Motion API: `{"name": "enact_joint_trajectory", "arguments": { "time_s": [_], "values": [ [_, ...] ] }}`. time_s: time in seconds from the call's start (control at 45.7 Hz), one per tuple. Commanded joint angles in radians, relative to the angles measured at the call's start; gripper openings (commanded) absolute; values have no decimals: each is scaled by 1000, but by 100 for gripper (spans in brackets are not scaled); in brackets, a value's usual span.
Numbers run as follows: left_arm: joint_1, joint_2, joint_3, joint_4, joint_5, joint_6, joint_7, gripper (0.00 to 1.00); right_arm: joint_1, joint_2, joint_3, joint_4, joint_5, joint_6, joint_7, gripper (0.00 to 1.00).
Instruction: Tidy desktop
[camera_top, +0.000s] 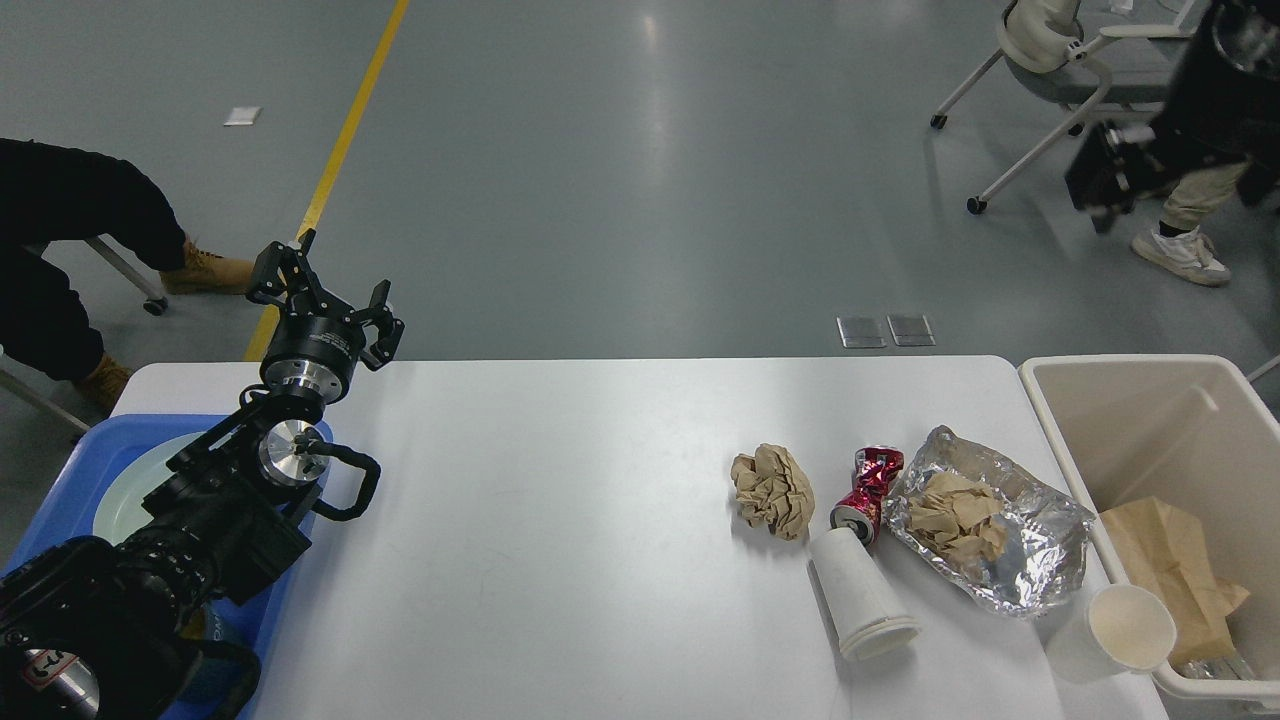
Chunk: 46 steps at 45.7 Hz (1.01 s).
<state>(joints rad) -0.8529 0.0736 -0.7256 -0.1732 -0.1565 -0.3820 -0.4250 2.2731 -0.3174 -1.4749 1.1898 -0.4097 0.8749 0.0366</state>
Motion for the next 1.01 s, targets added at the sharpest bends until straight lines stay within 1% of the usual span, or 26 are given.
{"name": "enact_joint_trajectory", "arguments": {
  "time_s": [0.0,0.022,0.044,0.109,0.175,0.503,0.547,0.613,0.744,0.985],
  "values": [
    [0,0,0,0,0,0,0,96,-26,-54,-7,227,-50,-256,-13,100],
    [0,0,0,0,0,0,0,96,-36,-57,-7,256,-50,-298,-27,100],
    [0,0,0,0,0,0,0,96,-46,-60,-7,267,-50,-318,-38,100],
    [0,0,0,0,0,0,0,96,-86,-62,-5,272,-50,-336,-64,100],
    [0,0,0,0,0,0,0,96,-130,-63,-2,269,-50,-347,-70,100],
    [0,0,0,0,0,0,0,96,-349,-115,10,217,-60,-350,-80,100],
    [0,0,0,0,0,0,0,96,-372,-137,8,208,-55,-352,-80,100],
    [0,0,0,0,0,0,0,96,-395,-183,7,198,-54,-352,-80,97],
    [0,0,0,0,0,0,0,96,-432,-256,8,174,-54,-352,-80,97],
    [0,0,0,0,0,0,0,96,-543,-267,47,111,-50,-356,-80,97]
  ]
}}
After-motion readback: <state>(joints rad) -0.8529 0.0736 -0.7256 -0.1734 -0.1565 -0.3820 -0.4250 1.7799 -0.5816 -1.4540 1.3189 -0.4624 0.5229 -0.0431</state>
